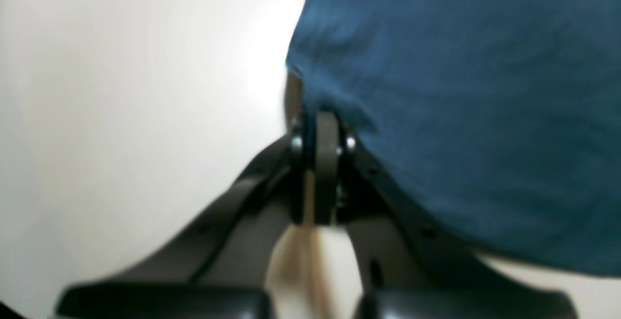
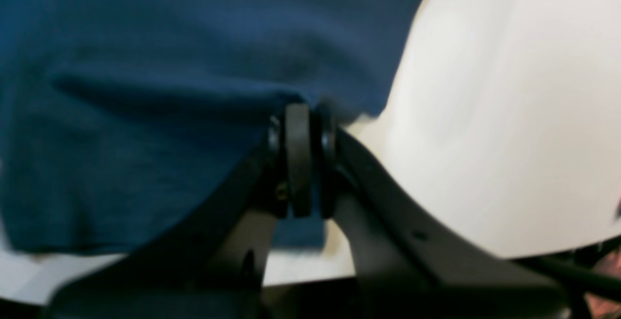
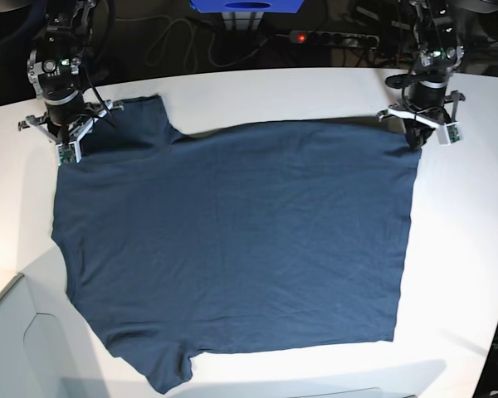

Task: Fold the T-shirt properly
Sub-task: 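Close both grippers on the shoulder edge corners, then lift the shoulder edge and fold it over toward the hem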

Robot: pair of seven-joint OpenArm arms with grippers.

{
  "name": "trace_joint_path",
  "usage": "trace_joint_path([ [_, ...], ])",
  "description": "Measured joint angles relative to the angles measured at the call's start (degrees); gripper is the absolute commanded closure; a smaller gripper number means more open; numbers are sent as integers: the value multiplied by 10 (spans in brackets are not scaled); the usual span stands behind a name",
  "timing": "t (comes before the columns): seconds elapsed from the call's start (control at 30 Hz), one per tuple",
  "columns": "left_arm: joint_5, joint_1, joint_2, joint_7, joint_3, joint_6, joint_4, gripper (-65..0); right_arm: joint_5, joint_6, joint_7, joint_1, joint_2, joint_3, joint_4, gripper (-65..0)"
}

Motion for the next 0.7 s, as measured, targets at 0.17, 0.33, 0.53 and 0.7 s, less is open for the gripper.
trace_joint_path([
  [0.17,0,-30,1,4,0,3,13,0,0,0,0,56,-2,0,9,-2],
  [0.33,0,-76,2,2,0,2,14,0,0,0,-3,117,-2,-2,0,-2],
  [0.53,3,-130,15,3,0,4,-17,0,0,0,-2,206,-1,-3,-85,-2],
  [0.7,3,-187,14,3,0,2,-68,0,1,1,-1,278,1,-4,-179,-2],
])
